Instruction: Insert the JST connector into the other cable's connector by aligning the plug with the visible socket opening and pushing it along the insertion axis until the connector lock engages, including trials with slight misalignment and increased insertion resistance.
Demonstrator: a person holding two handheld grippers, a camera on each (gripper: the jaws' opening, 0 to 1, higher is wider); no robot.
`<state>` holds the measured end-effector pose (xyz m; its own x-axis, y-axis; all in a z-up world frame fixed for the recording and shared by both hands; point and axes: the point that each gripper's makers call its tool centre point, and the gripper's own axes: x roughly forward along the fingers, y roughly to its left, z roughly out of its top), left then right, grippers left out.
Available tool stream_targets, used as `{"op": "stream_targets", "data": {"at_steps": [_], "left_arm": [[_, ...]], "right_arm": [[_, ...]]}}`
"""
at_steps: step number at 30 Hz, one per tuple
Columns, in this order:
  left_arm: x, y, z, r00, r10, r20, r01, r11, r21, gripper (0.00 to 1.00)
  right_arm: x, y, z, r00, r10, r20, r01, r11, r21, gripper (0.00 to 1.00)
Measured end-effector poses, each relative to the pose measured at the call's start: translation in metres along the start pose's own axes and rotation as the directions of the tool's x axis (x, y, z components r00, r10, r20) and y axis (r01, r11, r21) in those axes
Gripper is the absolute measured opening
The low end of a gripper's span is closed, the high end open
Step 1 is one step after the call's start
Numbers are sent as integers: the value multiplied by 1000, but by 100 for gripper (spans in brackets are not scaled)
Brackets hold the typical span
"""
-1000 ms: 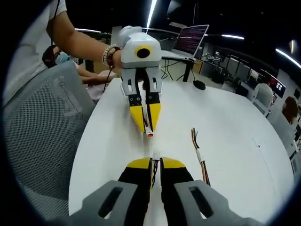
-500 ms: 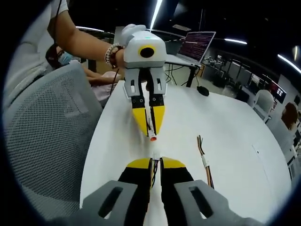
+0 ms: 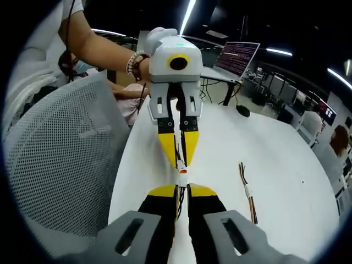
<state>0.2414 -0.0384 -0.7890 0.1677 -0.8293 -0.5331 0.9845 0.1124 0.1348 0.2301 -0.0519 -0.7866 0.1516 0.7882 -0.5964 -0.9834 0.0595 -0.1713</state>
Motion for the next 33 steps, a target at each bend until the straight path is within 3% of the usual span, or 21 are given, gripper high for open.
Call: {"op": "stream_targets", "data": {"at_steps": [19, 26, 33], "left_arm": [[9, -12, 5, 999, -35, -12, 35, 999, 17, 0], [17, -10, -8, 996, -53, -66, 56, 998, 41, 0], [19, -3, -17, 995, -59, -77, 62, 998, 32, 0]], "right_arm": [[11, 2, -11, 997, 43, -71, -48, 997, -60, 3], [21, 3, -19, 991, 74, -113, -84, 993, -81, 3], [26, -1, -25, 988, 87, -126, -96, 993, -68, 3]]}}
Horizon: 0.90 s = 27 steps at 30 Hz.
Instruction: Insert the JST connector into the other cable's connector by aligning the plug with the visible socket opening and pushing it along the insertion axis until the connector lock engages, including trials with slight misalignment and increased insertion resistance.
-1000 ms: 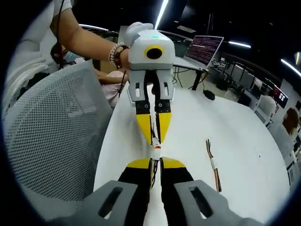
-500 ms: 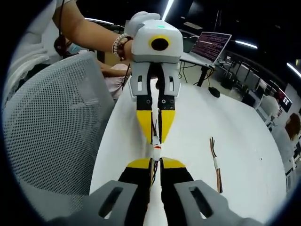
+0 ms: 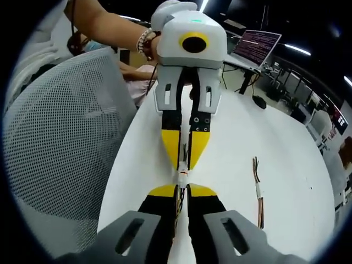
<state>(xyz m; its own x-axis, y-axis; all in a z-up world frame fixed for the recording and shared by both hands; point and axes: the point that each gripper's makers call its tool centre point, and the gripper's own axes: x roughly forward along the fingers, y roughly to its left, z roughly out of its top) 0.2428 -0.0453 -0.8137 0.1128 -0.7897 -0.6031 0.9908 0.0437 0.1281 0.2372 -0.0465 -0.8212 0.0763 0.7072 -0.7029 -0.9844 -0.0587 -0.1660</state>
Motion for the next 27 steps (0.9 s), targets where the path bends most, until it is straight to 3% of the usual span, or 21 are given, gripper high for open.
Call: {"op": "stream_targets", "data": {"at_steps": [27], "left_arm": [[14, 12, -26, 998, -48, -28, 47, 998, -45, 1]], "right_arm": [[22, -7, -21, 997, 61, -46, -60, 998, 23, 4]]}}
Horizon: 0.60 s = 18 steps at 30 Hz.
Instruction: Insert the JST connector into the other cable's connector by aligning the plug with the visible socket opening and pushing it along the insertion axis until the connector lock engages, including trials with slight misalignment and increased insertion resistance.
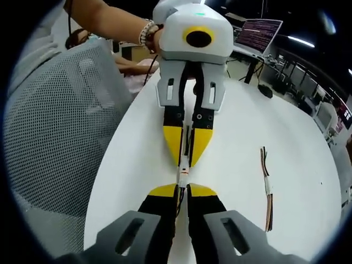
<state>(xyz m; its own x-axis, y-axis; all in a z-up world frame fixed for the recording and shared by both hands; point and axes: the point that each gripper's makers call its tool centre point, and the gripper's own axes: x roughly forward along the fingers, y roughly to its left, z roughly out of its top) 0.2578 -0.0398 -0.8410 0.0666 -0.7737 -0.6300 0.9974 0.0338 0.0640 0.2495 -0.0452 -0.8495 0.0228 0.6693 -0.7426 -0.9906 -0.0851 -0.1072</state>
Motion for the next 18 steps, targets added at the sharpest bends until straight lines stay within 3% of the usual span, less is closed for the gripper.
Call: {"op": "stream_targets", "data": {"at_steps": [18], "left_arm": [[6, 2, -6, 1000, -23, -7, 23, 1000, -3, 0]], "right_arm": [[8, -2, -6, 1000, 19, -5, -19, 1000, 15, 4]]}}
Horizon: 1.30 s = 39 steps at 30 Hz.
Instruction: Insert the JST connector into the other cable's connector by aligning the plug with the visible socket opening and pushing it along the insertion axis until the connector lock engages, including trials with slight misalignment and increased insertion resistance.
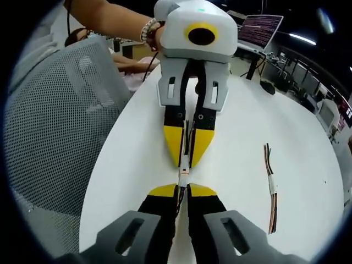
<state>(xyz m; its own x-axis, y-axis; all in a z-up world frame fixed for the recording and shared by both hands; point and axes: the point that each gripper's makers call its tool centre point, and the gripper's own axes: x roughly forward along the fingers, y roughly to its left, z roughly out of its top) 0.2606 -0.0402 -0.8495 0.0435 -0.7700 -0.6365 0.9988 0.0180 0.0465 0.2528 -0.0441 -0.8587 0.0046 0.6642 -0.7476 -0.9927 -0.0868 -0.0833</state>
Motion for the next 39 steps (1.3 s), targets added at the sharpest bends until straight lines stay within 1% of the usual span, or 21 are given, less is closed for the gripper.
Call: {"op": "stream_targets", "data": {"at_steps": [6, 13, 17, 21, 26, 28, 30, 33, 39], "left_arm": [[1, -1, -3, 1000, -18, -7, 18, 1000, 15, 0], [1, 1, -5, 1000, -24, -7, 24, 1000, 19, 0], [0, 3, -5, 1000, -24, -2, 24, 1000, 20, 0], [0, 2, -5, 999, -38, 6, 38, 999, 29, 0], [0, -1, -4, 998, -63, 2, 63, 996, 55, 0], [1, 0, -2, 998, -65, 6, 64, 996, 59, 0], [3, 0, 0, 998, -63, 9, 63, 996, 70, 0], [3, 2, -2, 998, -65, 1, 65, 996, 66, 0], [0, 5, 1, 998, -55, 19, 54, 998, 42, 0]], "right_arm": [[2, 1, -1, 1000, 25, 0, -25, 1000, -6, 4], [4, 0, -1, 999, 45, 1, -45, 999, 11, 3], [4, -3, -1, 999, 47, 11, -47, 999, 25, 3], [4, -3, 0, 998, 61, 26, -62, 998, 33, 3], [3, 0, 0, 994, 104, 39, -106, 993, 58, 3], [4, -1, 3, 992, 115, 47, -119, 989, 89, 3], [5, -3, 4, 992, 117, 42, -120, 990, 81, 3], [6, -2, 3, 992, 119, 34, -121, 990, 76, 3], [3, -6, 5, 993, 104, 56, -109, 990, 85, 3]]}}
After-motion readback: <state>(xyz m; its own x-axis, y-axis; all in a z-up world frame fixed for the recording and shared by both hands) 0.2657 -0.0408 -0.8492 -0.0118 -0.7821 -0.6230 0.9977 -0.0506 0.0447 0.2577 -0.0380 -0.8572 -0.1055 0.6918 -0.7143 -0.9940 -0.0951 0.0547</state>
